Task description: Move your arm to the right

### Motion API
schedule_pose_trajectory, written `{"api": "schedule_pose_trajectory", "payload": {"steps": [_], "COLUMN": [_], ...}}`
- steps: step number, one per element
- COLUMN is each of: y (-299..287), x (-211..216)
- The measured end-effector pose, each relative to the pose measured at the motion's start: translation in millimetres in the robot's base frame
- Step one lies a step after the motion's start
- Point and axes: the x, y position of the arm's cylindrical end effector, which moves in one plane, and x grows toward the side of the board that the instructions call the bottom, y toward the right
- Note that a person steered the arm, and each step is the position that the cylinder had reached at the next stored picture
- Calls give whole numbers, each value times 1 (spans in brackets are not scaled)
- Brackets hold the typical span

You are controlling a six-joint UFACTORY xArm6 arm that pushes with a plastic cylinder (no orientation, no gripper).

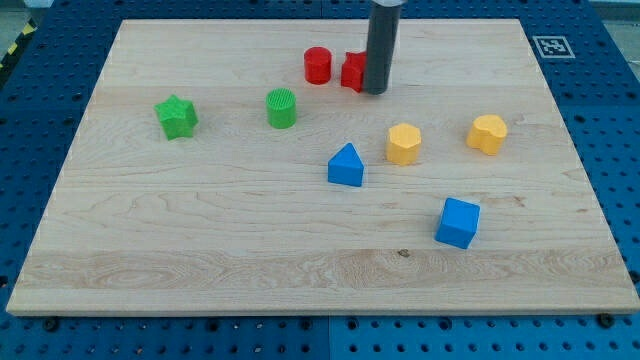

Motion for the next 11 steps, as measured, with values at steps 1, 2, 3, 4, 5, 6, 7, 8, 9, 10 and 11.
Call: {"api": "schedule_pose_trajectory", "payload": {"steps": [1, 2, 3, 4, 5, 6, 7, 8, 9, 10, 11], "y": [-2, -20, -30, -45, -47, -47, -47, -47, -46, -43, -21], "x": [0, 0, 2, 21, 21, 21, 21, 21, 22, 22, 25]}}
